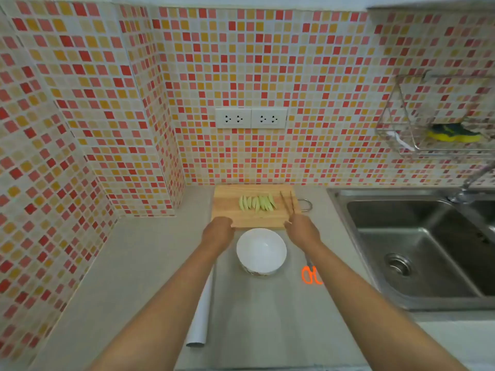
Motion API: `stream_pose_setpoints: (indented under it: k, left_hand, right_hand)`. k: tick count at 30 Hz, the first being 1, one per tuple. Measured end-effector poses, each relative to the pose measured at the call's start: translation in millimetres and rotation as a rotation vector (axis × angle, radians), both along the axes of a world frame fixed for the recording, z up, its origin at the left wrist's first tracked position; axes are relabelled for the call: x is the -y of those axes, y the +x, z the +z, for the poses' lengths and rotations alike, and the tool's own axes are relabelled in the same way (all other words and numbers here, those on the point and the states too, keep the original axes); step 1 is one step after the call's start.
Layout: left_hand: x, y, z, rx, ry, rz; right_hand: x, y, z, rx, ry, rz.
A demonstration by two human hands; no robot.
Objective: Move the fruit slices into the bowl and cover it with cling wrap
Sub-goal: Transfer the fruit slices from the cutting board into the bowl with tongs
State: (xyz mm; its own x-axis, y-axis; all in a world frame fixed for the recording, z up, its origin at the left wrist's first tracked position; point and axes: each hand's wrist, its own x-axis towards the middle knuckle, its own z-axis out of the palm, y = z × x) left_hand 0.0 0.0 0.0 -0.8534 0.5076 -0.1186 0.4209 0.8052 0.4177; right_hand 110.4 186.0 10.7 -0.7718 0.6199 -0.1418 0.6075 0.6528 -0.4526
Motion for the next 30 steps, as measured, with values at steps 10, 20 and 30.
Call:
stream_pose_setpoints:
  k: [10, 20, 30]
  left_hand:
    - [17, 14, -64, 0.376, 0.275, 0.118]
    - [-9, 9, -61, 0.395, 0.392, 0.175]
    - [-26, -10, -65, 0.394, 0.409, 0.19]
  right_hand:
    - [15, 10, -72, 0.028, -0.196, -0.124]
    - [-3, 0, -71, -0.079, -0.254, -0.178]
    - [-21, -17, -73, -0.072, -0.325, -0.162]
